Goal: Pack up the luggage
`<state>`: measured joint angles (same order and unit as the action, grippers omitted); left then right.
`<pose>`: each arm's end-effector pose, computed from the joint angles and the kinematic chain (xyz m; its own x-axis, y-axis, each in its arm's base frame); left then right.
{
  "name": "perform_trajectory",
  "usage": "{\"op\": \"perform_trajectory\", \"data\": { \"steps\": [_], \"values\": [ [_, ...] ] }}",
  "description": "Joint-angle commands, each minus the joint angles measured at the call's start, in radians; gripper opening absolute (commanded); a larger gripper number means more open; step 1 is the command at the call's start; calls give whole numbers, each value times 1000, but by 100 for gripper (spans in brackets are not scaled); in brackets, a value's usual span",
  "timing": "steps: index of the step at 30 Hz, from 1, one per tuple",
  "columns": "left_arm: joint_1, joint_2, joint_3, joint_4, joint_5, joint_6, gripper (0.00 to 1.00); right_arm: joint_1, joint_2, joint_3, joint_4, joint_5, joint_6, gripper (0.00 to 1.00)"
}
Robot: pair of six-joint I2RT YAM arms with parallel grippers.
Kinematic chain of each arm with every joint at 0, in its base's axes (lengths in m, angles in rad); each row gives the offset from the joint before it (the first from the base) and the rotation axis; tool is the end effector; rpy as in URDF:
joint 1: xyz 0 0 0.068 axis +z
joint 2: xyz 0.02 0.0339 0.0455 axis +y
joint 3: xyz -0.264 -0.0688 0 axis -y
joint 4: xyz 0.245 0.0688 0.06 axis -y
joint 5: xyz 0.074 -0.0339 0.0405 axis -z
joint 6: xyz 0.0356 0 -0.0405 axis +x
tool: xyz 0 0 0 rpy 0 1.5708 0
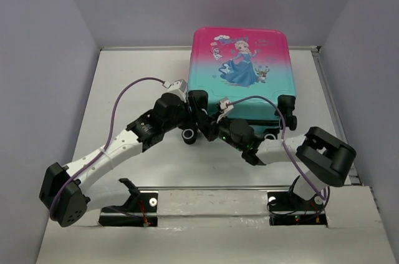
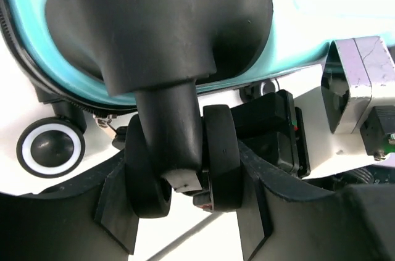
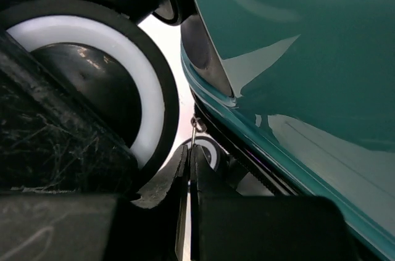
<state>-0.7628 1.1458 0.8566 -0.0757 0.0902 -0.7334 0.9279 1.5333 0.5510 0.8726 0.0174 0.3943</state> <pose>0.1896 -0.1857 0.3026 -0.6930 -0.2598 -0.6725 0.3837 0.6567 -0.6492 0.1833 0.2437 0.1948 -0.3640 0.1547 -0.9184 -0.7040 0.5999 0.3801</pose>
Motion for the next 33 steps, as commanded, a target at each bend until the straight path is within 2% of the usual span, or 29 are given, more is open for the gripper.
{"op": "perform_trajectory", "data": {
  "steps": [1,5,6,8,11,12,14,15,16,17,18,19,20,22,23,24,30,33],
  "values": [
    [-82,-109,53,548,281,-38,6,104,128,134,225,-149,107,7],
    [-110,-139,29,614,272,-90,6,131,252,253,380,-76,174,7],
    [-125,-155,18,623,266,-104,6,131,308,271,495,-22,202,7],
    [-138,-179,-17,649,237,-116,6,131,359,279,592,91,286,7],
    [-142,-204,-79,674,197,-127,6,140,375,229,701,170,331,7],
    [-142,-225,-96,672,183,-127,6,150,355,196,712,200,318,11],
    [-142,-250,-132,656,145,-123,6,150,258,80,659,225,263,33],
    [-139,-258,-143,642,126,-120,6,150,217,43,564,236,246,52],
    [-139,-265,-154,633,105,-121,6,150,173,8,563,246,230,60],
    [-136,-271,-174,614,73,-123,12,150,128,-22,423,254,219,67],
    [-129,-279,-183,608,65,-126,22,150,44,-64,284,257,212,75],
    [-122,-282,-192,608,60,-130,27,150,4,-83,228,262,198,79],
    [-116,-288,-208,606,48,-129,37,150,-72,-123,183,266,195,85],
    [-109,-293,-218,605,40,-129,50,150,-142,-140,37,256,178,88],
    [-104,-296,-225,603,37,-126,63,150,-177,-135,-15,244,158,90],
    [-98,-299,-228,602,36,-126,69,150,-230,-126,-102,237,152,92],
    [-72,-305,-241,580,36,-129,92,150,-351,-93,-213,245,55,98],
    [-63,-301,-251,582,43,-130,97,150,-326,-5,-261,201,-8,99]
  ]
}}
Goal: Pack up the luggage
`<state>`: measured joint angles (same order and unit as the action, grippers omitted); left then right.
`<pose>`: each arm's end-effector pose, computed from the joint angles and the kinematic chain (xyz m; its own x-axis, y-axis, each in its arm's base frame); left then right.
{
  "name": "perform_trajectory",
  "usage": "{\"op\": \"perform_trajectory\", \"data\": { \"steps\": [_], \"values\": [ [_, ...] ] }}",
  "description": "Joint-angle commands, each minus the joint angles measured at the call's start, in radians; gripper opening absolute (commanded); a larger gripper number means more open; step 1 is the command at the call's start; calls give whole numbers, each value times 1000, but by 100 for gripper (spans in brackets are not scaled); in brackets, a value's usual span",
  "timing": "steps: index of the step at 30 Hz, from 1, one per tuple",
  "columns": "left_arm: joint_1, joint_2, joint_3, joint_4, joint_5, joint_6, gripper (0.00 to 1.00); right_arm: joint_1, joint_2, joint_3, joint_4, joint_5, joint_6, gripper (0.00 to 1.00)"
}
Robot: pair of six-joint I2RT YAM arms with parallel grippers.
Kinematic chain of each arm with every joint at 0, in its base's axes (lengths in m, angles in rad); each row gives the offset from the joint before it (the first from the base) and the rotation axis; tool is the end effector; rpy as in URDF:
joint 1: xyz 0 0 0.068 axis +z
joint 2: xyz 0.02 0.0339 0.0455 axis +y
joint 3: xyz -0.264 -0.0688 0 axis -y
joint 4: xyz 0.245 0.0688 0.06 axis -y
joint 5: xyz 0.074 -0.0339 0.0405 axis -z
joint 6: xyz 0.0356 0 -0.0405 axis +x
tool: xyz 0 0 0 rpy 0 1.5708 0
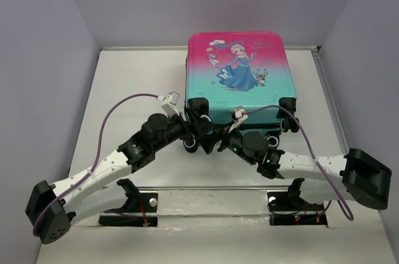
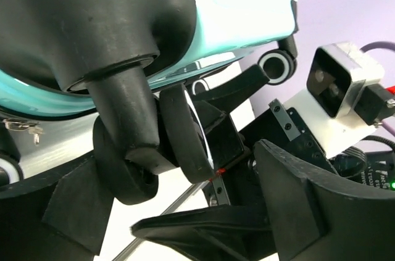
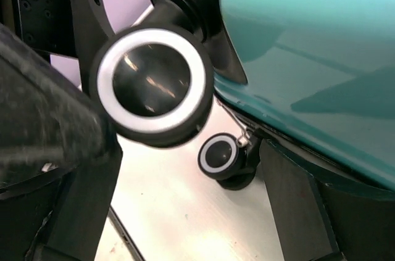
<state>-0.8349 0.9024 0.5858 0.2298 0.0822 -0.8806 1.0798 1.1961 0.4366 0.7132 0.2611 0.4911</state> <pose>0.1435 -0.1628 0.2919 -0.6490 -0.4282 -0.6288 0.4604 0.4369 -0.7727 0.1263 0.2167 0.2290 -0.3637 0.2861 -0.8865 -0.6338 0.6215 0.4606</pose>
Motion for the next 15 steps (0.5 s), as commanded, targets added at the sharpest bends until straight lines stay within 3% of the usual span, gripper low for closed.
{"op": "perform_trajectory", "data": {
  "steps": [1,11,15],
  "values": [
    [11,-57,19,276,56,19,97,-1,20,129,-100,-52,-112,99],
    [40,-63,0,273,99,20,99,-20,158,359,-71,-22,-161,99],
    [49,-91,-18,270,100,20,99,-20,210,369,17,84,-158,88]
  ]
}}
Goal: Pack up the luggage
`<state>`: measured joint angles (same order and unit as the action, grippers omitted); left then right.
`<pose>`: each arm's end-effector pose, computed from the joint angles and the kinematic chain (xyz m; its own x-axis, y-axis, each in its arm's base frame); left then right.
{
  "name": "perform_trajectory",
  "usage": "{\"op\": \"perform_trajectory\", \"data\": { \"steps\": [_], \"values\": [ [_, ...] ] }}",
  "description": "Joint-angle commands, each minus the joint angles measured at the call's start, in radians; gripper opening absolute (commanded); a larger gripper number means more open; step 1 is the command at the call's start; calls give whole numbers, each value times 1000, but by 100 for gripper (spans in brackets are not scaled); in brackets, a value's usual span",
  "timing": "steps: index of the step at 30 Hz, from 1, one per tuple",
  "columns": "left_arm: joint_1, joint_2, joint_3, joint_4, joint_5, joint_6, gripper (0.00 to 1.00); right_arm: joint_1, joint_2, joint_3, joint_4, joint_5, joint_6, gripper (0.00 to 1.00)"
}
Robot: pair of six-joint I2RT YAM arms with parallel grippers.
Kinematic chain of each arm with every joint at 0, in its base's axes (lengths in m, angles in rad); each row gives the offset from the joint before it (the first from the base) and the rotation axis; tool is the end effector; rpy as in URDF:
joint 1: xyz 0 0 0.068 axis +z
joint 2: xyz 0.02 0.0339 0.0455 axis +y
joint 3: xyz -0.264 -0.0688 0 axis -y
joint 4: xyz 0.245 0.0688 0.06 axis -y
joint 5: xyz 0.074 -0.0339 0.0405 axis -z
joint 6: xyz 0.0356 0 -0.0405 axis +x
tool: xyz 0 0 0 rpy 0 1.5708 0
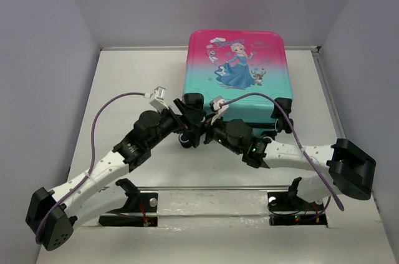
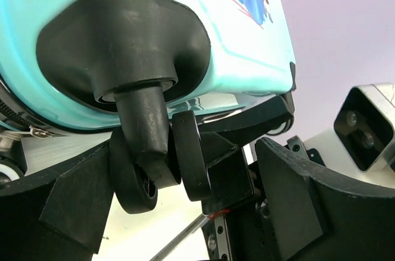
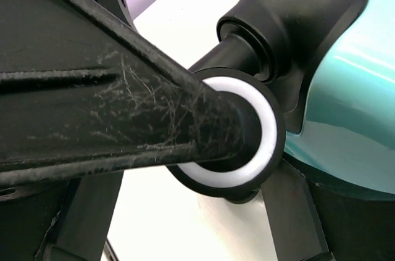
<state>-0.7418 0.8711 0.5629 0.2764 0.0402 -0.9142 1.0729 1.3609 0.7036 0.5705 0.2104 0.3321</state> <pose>0.1547 -0.1437 0.2948 -0.5725 -0.5489 -0.6091 0.4116 0.4501 -0.7925 0.1517 0.2635 0.2601 -0.2869 0.1399 -0.9477 -0.7048 0.6392 0.3077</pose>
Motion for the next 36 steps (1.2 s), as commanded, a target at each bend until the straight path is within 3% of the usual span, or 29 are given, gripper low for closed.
{"op": "perform_trajectory", "data": {
  "steps": [1,6,11,14,18,22,23,26,29,33,36],
  "values": [
    [-41,-66,0,221,142,54,99,-13,52,103,167,159,5,89],
    [-27,-89,-29,216,158,49,99,-33,79,103,221,207,33,96],
    [-21,-92,-32,208,167,55,98,-42,84,108,261,239,35,89],
    [-16,-98,-38,202,168,55,98,-51,84,105,269,253,44,66],
    [-13,-110,-38,175,162,70,97,-51,83,94,292,287,45,22],
    [-11,-168,-8,-60,-41,181,93,-51,69,89,272,288,21,9],
    [-11,-191,-32,-157,-195,190,91,-51,54,91,256,284,12,7],
    [-11,-320,-150,-201,-348,178,77,-51,23,115,172,267,-22,7],
    [-11,-348,-242,-119,-338,133,66,-51,4,158,82,261,-56,7],
    [-13,-208,-331,81,-267,149,59,-51,-17,212,5,230,-82,7],
    [-18,-58,-285,171,-267,218,58,-51,-17,252,-67,189,-90,7]
  ]
}}
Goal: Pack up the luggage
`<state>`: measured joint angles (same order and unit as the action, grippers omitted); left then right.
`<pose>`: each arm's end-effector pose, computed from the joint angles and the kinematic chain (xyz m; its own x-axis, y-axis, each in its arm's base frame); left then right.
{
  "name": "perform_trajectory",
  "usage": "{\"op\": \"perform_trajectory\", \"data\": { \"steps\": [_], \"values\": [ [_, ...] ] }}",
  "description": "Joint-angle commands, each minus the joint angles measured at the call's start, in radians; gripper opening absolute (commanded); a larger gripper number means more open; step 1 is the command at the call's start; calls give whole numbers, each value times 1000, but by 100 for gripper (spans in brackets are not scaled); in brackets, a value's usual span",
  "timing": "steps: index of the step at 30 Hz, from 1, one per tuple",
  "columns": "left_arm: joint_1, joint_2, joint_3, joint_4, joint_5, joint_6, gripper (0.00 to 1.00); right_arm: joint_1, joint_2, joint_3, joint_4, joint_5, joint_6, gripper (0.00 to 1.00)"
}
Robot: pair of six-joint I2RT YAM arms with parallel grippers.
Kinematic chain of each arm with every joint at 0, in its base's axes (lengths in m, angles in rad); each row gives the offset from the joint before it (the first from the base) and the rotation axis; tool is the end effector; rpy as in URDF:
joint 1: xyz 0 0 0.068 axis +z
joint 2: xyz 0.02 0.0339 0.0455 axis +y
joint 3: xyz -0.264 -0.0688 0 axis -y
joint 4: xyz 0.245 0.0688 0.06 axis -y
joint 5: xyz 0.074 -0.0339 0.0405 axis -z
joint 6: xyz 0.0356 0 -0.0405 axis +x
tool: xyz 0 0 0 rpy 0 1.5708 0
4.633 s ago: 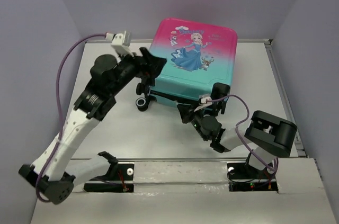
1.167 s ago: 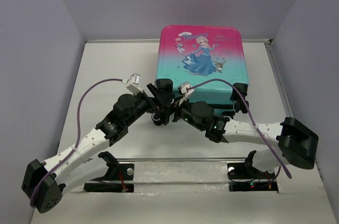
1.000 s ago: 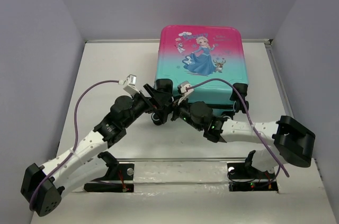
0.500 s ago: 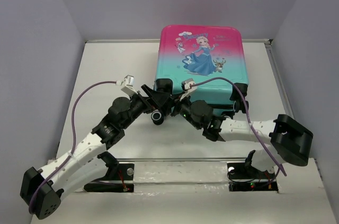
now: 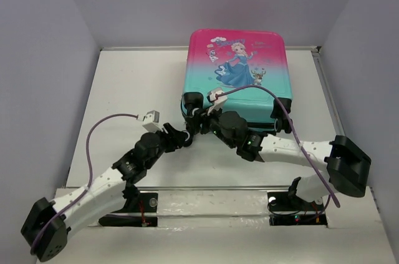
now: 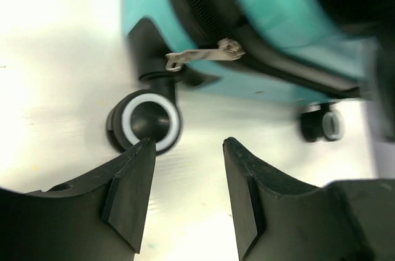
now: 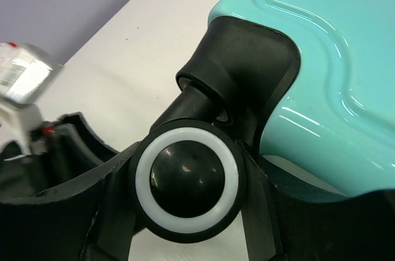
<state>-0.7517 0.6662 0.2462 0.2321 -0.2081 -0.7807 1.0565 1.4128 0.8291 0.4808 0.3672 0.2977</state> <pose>0.1274 -0.1090 0.2112 -0.4628 -0.5100 -0.7251 0.2733 0.6960 -0.6640 0.1698 0.2746 0.2782 -0.2351 0.1404 -0.9618 -0.5941 0.7624 0.2565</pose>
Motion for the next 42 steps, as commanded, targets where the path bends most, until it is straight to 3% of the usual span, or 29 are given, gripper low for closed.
{"op": "perform_trajectory", "data": {
  "steps": [1,8,16,23,26,30,33,42],
  "values": [
    [-11,176,45,229,-27,102,58,-35,-68,148,10,24,-58,7],
    [-18,375,106,449,-88,215,58,-35,-51,176,-19,-40,-49,7],
    [-18,535,171,578,-143,294,56,-35,-18,185,-16,-92,-35,7],
    [-18,595,196,648,-339,325,25,-35,-37,134,13,-162,-3,7],
    [-18,592,197,654,-387,336,18,-35,-48,101,19,-171,7,7],
    [-18,608,209,671,-366,386,27,-35,-54,79,28,-171,21,7],
    [-18,622,203,688,-337,403,50,-35,-54,77,31,-177,24,7],
    [-18,618,174,696,-270,477,52,-35,-61,77,33,-168,17,7]
  ]
}}
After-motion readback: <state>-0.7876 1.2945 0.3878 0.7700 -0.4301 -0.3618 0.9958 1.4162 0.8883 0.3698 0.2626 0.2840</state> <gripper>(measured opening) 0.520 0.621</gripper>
